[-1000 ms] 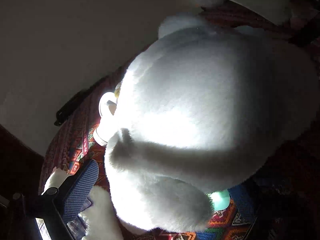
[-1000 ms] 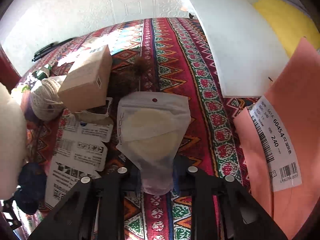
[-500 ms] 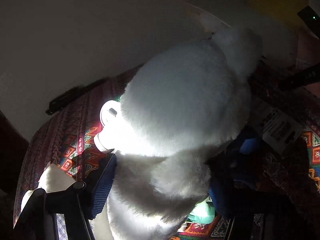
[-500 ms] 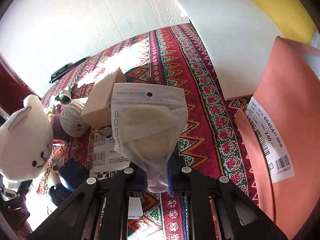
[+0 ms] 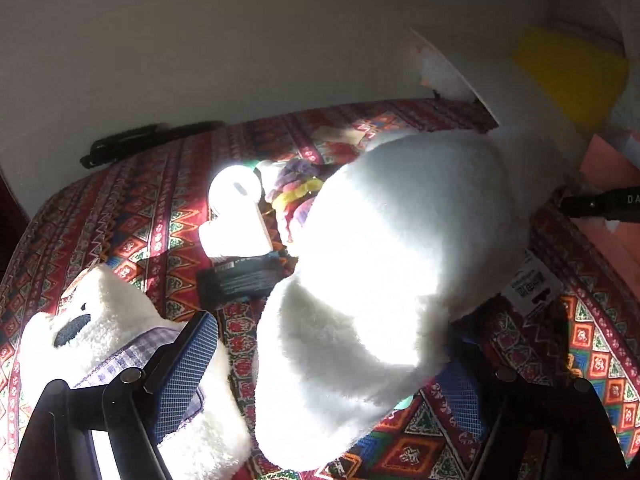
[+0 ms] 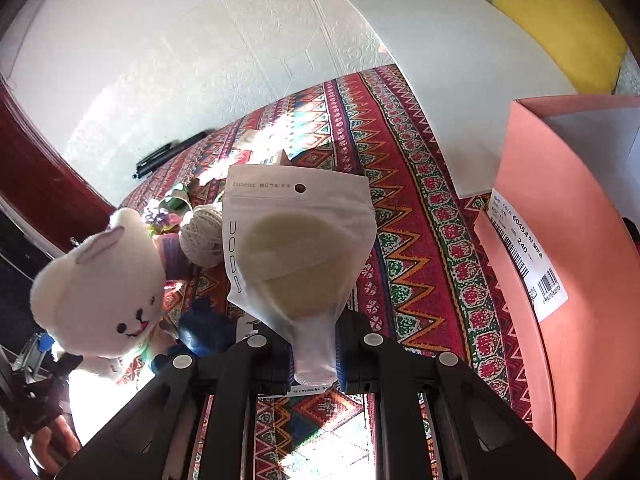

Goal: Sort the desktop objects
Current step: 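Grasp the white sponge pouch with the right tool while the left grasps the dark blue figurine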

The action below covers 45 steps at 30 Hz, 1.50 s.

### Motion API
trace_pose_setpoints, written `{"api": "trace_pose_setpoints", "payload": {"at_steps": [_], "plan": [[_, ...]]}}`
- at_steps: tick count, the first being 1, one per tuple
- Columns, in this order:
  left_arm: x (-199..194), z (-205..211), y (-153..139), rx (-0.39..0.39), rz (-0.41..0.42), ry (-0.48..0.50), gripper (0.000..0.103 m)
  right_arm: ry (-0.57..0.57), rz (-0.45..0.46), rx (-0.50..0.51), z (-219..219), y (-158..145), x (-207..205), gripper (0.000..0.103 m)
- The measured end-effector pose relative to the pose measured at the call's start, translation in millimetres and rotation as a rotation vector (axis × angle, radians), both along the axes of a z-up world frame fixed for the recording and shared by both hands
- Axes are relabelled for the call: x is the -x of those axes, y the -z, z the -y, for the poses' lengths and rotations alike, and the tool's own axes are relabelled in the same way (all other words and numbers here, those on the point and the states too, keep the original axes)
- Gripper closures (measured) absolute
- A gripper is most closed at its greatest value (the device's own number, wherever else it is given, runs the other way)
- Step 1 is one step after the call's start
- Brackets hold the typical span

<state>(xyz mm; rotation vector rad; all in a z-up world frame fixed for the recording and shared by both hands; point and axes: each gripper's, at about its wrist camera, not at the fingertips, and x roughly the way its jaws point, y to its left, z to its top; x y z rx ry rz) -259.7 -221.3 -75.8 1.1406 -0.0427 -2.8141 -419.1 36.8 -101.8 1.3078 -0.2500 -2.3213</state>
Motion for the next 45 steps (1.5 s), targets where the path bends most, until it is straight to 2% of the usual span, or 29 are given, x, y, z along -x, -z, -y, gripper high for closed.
{"api": "trace_pose_setpoints", "payload": {"at_steps": [2,5,6,8,10,12,14,15,17,20,22,25,26,27,28,29,34,38,45], "plan": [[7.8,5.2,5.7,0.082,-0.016,-0.061,0.012,-0.001,0.001,0.003,0.6,-0.6,0.2,0.087],[9.7,33.1,-21.7,0.173,-0.121,-0.312,0.012,-0.002,0.000,0.003,-0.7,-1.5,0.5,0.087],[6.6,56.8,-29.2,0.123,-0.137,-0.422,0.012,-0.002,0.000,0.003,-1.1,-1.6,1.0,0.087],[-5.5,103.1,-35.8,-0.042,-0.134,-0.549,0.015,-0.003,-0.003,0.003,-2.5,-1.7,1.8,0.087],[-19.0,104.5,-47.7,-0.113,-0.139,-0.473,0.015,-0.007,-0.006,0.000,-4.0,-2.0,2.8,0.087],[-28.2,62.9,-58.7,-0.039,-0.139,-0.251,0.015,-0.007,-0.007,-0.002,-5.5,-1.4,5.5,0.087],[-35.1,6.7,-55.4,0.053,-0.120,0.014,0.013,-0.002,0.001,0.001,-8.3,0.7,8.6,0.087],[-35.1,-18.7,-46.0,0.073,-0.100,0.117,0.012,0.004,0.007,0.006,-10.1,2.2,9.6,0.087],[-23.3,-61.9,-18.0,0.080,-0.024,0.243,0.010,0.013,0.020,0.017,-11.6,5.0,12.6,0.086],[23.1,-97.4,34.4,0.139,0.119,0.272,0.010,0.015,0.029,0.030,-11.3,5.1,13.0,0.086],[53.4,-95.3,66.5,0.148,0.198,0.235,0.010,0.010,0.028,0.033,-10.8,3.8,11.3,0.086],[81.4,-82.7,94.2,0.136,0.237,0.176,0.007,0.007,0.026,0.021,-12.9,3.3,9.4,0.086],[82.7,-80.8,94.2,0.110,0.226,0.173,0.009,0.007,0.026,0.018,-14.2,3.3,9.2,0.086],[82.1,-77.4,92.6,0.048,0.230,0.165,0.027,0.009,0.026,0.019,-15.8,2.9,9.6,0.086],[81.6,-74.0,91.0,-0.014,0.234,0.157,0.052,0.010,0.025,0.021,-17.5,2.1,10.1,0.086],[80.0,-70.9,89.0,-0.063,0.234,0.142,0.056,0.013,0.023,0.024,-19.0,0.7,10.4,0.086],[49.4,-59.5,76.8,-0.194,0.178,0.032,0.057,0.019,-0.003,0.063,-20.0,-13.7,2.2,0.087],[17.7,-73.4,50.1,-0.198,0.088,-0.007,0.057,0.005,-0.044,0.065,-13.5,-31.9,-19.6,0.087],[-24.0,-97.2,-23.8,-0.233,-0.079,-0.040,0.057,0.009,-0.174,0.034,-9.7,-76.7,-73.8,0.087]]}}
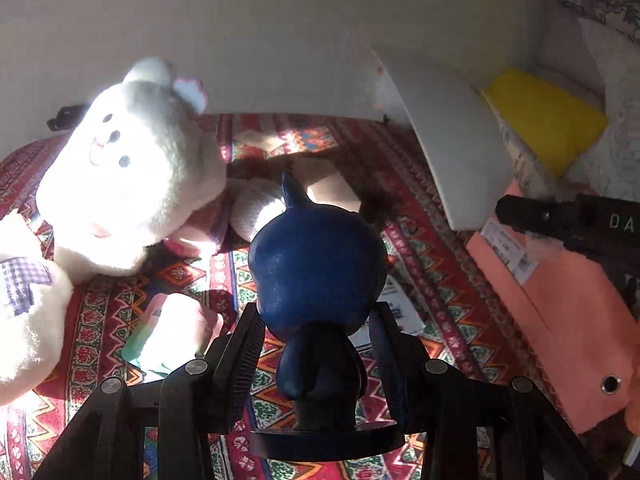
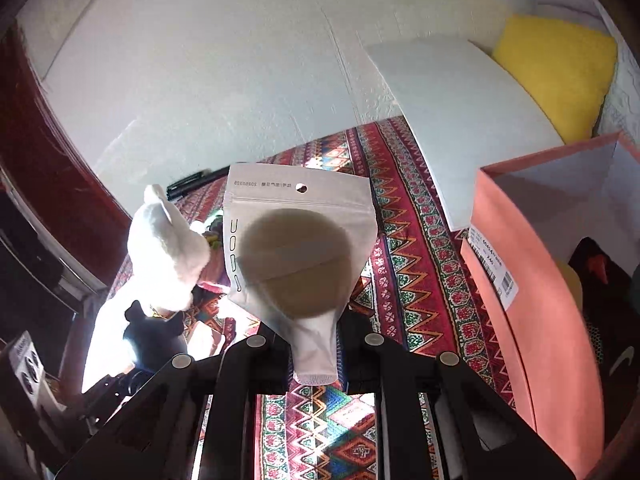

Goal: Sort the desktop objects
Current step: 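Carry the pouch and figurine into the pink box and open both tools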

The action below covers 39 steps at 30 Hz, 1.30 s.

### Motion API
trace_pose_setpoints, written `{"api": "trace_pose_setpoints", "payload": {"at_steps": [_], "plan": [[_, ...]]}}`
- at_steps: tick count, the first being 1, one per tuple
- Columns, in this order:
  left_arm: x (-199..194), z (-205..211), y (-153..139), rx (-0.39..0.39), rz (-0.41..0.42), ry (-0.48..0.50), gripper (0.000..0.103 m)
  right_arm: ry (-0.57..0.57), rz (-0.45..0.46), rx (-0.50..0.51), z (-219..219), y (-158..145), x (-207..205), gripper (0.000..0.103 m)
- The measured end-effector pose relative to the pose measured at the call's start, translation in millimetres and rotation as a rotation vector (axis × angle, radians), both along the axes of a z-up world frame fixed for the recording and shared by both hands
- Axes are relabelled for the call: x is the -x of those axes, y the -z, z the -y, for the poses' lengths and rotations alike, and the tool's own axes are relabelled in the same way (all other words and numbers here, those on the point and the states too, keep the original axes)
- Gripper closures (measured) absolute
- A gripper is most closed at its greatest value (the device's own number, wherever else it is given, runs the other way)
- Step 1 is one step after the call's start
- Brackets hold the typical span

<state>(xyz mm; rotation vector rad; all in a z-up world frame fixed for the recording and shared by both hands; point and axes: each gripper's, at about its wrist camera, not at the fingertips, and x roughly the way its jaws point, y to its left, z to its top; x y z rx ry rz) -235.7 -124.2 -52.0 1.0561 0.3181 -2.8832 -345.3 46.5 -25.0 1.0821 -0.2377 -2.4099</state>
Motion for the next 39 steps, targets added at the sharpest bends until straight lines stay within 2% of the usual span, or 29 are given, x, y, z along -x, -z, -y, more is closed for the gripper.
{"api": "trace_pose_setpoints", "payload": {"at_steps": [4,8,12,19,25,27,29,30,31,32,33,34,36,39], "plan": [[-18.8,-24.4,-42.1,0.030,-0.083,0.025,0.057,0.017,-0.078,-0.007,-9.8,-24.9,-31.5,0.087],[-32.0,-50.4,-81.6,0.028,-0.156,0.070,0.057,0.047,-0.134,0.012,-29.7,-46.6,-54.6,0.086],[-34.4,-85.5,-108.2,0.037,-0.204,0.129,0.057,0.115,-0.189,0.017,-61.2,-62.7,-69.1,0.086],[-3.7,-159.3,-114.1,0.028,-0.196,0.246,0.057,0.259,-0.205,0.041,-139.5,-71.2,-67.2,0.086],[48.3,-226.6,-100.7,-0.023,-0.130,0.354,0.057,0.404,-0.163,0.061,-223.3,-55.8,-52.0,0.086],[64.7,-250.7,-96.7,-0.012,-0.123,0.384,0.057,0.455,-0.137,0.066,-248.9,-47.3,-44.4,0.086],[82.0,-271.4,-90.8,0.004,-0.101,0.410,0.057,0.505,-0.083,0.066,-272.5,-35.4,-33.6,0.079],[89.5,-279.5,-87.2,0.014,-0.081,0.416,0.055,0.539,-0.044,0.053,-282.6,-28.3,-26.7,0.067],[95.9,-286.1,-84.7,0.021,-0.066,0.419,0.048,0.580,-0.007,0.047,-292.9,-21.1,-21.8,0.039],[98.9,-288.0,-85.5,0.018,-0.069,0.417,0.042,0.624,0.023,0.054,-303.2,-15.1,-19.5,0.025],[100.8,-288.9,-87.0,0.015,-0.076,0.412,0.028,0.660,0.038,0.071,-313.2,-11.3,-17.4,0.017],[99.4,-286.3,-90.8,0.014,-0.098,0.400,0.018,0.679,0.043,0.092,-321.4,-10.4,-16.6,0.017],[95.5,-279.2,-98.1,0.015,-0.136,0.375,0.010,0.679,0.029,0.120,-328.5,-14.8,-17.2,0.017],[89.0,-262.3,-102.2,0.027,-0.153,0.330,0.007,0.667,-0.004,0.116,-326.7,-21.3,-18.0,0.017]]}}
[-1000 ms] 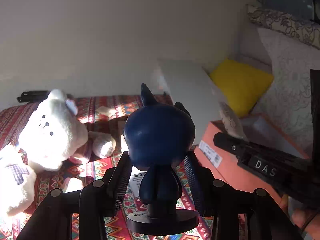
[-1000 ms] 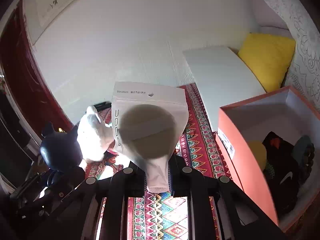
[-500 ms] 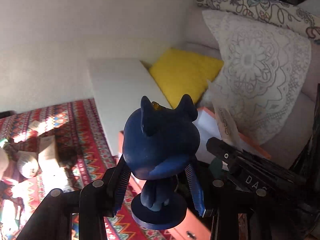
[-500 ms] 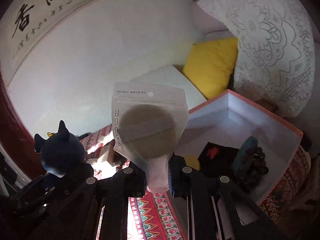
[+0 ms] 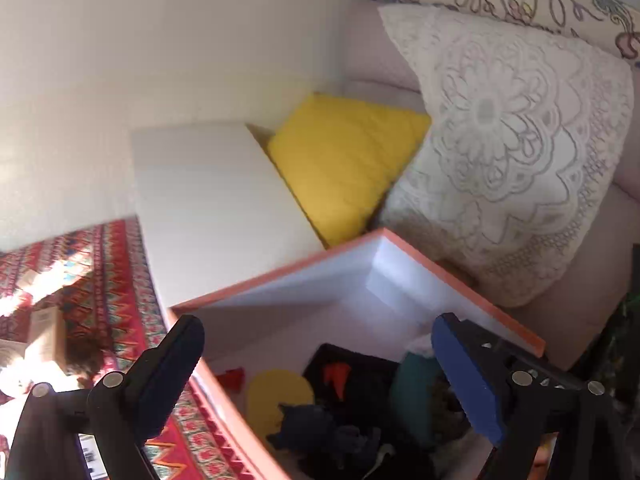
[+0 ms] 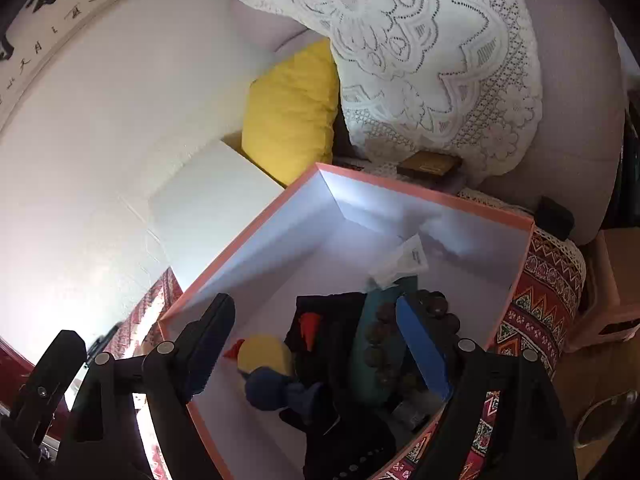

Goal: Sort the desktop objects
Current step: 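Carry the pouch and figurine into the pink box and open both tools, then grasp the battery card with the right tool while the left grasps the pink pouch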

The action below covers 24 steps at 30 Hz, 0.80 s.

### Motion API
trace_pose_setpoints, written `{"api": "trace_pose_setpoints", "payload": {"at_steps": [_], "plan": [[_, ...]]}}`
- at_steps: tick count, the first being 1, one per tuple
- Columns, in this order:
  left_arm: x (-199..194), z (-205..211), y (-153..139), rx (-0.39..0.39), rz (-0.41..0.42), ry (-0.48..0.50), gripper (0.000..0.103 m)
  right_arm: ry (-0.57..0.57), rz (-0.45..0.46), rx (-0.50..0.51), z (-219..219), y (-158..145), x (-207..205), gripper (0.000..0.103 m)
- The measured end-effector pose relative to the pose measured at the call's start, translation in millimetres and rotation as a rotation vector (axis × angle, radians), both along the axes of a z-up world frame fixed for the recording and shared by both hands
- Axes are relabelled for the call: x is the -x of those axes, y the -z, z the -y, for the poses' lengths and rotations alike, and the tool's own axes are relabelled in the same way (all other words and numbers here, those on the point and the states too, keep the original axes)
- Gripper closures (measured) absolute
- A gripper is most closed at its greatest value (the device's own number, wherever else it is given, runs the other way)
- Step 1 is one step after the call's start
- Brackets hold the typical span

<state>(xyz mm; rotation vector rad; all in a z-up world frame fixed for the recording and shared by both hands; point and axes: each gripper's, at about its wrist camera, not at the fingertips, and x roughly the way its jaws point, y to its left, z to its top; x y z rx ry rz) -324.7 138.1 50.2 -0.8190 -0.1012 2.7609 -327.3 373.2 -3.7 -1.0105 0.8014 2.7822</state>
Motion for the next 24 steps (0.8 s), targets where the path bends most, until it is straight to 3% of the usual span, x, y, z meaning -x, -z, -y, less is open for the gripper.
{"api": "trace_pose_setpoints", "payload": {"at_steps": [5,10,16,18,20,24], "plan": [[-14.9,39.5,13.0,0.015,0.029,-0.069,0.007,-0.047,-0.016,-0.018,22.1,-2.2,1.5,0.017],[-37.7,102.3,33.7,0.047,0.075,-0.162,0.007,-0.146,-0.052,-0.053,76.5,-9.4,-1.8,0.017],[-71.1,203.6,80.3,0.215,0.148,-0.285,0.005,-0.399,-0.077,-0.129,184.7,-4.4,-2.9,0.014],[-76.4,239.2,101.2,0.252,0.192,-0.328,0.005,-0.509,-0.068,-0.152,227.2,9.3,1.5,0.008],[-78.2,272.2,122.6,0.272,0.234,-0.356,0.005,-0.631,-0.009,-0.169,273.3,34.0,9.8,0.007],[-70.5,320.2,165.2,0.290,0.300,-0.358,0.005,-0.769,0.120,-0.235,349.9,87.8,23.4,0.007]]}}
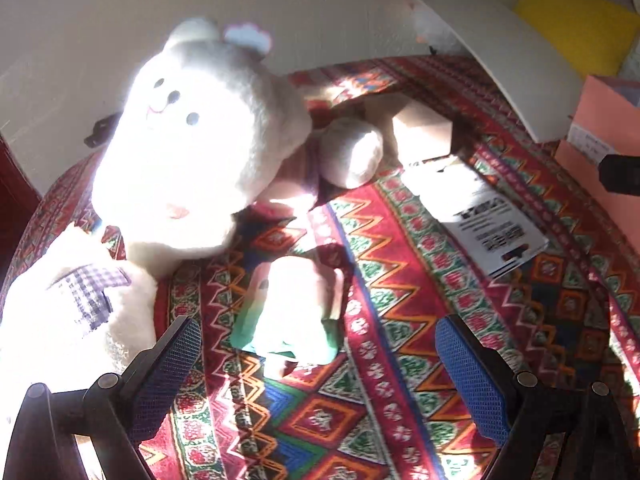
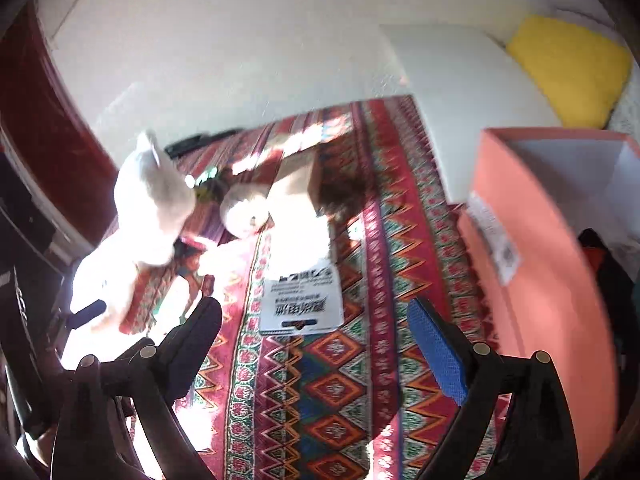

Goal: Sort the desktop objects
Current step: 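Grasp the battery card with the right tool while the left grasps the pink pouch, then carry the battery card and pink pouch into the pink box and open both tools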

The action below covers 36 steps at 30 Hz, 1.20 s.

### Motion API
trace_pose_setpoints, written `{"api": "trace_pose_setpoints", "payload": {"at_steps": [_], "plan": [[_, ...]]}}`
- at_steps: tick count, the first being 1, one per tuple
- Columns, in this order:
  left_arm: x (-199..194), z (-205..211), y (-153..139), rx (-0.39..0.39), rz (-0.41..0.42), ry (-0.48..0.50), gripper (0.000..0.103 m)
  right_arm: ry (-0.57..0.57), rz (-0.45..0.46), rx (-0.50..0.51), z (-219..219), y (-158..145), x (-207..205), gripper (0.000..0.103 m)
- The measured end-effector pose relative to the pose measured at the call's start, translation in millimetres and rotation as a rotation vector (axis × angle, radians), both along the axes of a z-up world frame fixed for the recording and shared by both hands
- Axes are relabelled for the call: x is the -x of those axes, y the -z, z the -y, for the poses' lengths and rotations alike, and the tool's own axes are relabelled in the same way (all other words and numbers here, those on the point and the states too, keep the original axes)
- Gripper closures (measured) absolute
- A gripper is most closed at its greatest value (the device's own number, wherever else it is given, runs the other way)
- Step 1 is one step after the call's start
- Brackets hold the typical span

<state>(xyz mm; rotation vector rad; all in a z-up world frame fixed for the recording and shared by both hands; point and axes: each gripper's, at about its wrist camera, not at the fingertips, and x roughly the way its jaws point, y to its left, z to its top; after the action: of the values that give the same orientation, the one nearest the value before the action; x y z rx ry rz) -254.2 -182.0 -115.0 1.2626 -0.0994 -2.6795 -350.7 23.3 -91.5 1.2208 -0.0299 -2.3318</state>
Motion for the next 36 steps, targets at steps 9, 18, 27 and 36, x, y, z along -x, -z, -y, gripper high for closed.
{"api": "trace_pose_setpoints", "payload": {"at_steps": [9,18,27,36], "plan": [[39.3,32.1,53.9,-0.078,0.117,0.003,0.005,0.008,0.083,-0.226,68.8,76.6,50.2,0.007],[64.3,32.5,68.3,-0.099,0.138,0.044,0.000,-0.027,0.049,-0.241,75.2,89.4,74.8,0.011],[41.8,25.1,50.8,-0.187,0.140,0.008,0.034,0.021,0.131,-0.079,50.6,63.3,60.1,0.020],[1.1,-1.6,-12.1,-0.217,-0.003,0.024,0.034,0.040,0.072,0.004,30.1,16.4,26.2,0.020]]}}
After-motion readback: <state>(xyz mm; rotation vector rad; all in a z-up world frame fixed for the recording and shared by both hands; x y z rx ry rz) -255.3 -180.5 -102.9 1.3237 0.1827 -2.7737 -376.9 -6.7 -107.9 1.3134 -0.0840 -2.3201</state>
